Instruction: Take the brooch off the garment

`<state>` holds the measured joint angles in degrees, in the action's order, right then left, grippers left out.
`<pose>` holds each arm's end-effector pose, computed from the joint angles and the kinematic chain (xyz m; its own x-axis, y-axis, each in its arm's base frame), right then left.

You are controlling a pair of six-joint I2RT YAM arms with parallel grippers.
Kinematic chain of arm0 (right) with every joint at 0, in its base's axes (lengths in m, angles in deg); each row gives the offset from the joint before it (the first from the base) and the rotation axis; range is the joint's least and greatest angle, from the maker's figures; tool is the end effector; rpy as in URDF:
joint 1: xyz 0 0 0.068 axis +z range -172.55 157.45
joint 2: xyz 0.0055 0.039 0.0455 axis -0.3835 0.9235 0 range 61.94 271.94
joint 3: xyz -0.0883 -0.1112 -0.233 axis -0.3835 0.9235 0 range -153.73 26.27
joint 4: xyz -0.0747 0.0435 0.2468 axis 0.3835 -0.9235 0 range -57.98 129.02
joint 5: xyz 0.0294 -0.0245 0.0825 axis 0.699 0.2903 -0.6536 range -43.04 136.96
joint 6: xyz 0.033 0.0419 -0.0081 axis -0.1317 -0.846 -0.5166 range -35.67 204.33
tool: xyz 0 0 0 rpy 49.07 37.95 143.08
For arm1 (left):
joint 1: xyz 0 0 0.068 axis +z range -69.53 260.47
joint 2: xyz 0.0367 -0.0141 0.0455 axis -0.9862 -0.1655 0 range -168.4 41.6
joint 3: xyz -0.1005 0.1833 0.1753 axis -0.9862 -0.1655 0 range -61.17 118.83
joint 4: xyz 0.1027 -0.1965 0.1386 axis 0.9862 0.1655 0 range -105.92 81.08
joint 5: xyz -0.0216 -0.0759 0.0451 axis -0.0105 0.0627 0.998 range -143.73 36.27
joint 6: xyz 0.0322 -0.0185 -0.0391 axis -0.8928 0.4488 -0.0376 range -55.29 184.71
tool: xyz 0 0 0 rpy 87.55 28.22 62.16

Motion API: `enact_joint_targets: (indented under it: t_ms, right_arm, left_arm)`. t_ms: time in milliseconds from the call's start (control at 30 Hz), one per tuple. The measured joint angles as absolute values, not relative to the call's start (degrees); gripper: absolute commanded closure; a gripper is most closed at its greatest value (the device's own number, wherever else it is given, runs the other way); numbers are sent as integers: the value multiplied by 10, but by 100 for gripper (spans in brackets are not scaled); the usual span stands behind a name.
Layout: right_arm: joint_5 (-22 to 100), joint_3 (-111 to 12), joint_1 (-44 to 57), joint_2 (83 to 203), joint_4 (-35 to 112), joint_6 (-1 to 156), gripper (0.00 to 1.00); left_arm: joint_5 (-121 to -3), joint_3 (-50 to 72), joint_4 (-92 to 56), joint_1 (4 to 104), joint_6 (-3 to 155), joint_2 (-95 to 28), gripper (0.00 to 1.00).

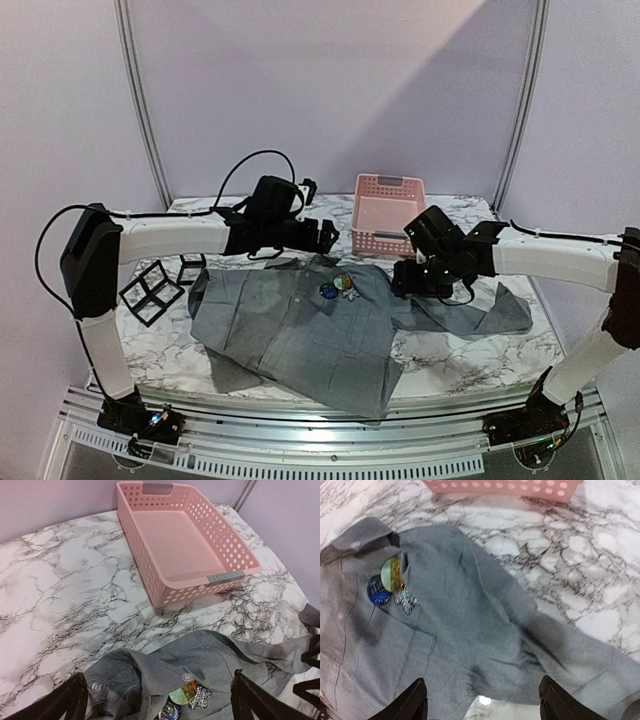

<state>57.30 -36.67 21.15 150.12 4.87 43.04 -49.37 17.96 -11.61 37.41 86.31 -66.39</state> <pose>0.2317 0.2126 0.2333 -0.8724 0.0642 -0.4846 -0.0504 0.9742 0.2198 0.3209 -0.2962 0.2389 -0.6054 0.0631 -0.7934 0.4424 0.8553 -0.2695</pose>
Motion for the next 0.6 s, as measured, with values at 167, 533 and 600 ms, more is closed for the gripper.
enact_joint_targets:
  t_ms: [167, 533, 600]
  right_arm:
    - [573, -362, 166, 1504, 74, 488, 22]
    - [510, -279, 93, 1498, 110, 547, 24]
    - [499, -276, 85, 1495, 116, 553, 24]
  left_arm:
    - [-500, 224, -90, 374, 863, -713, 0]
    - [-538, 270, -61, 380, 886, -786, 7]
    - [-551, 272, -62, 381, 890, -790, 11]
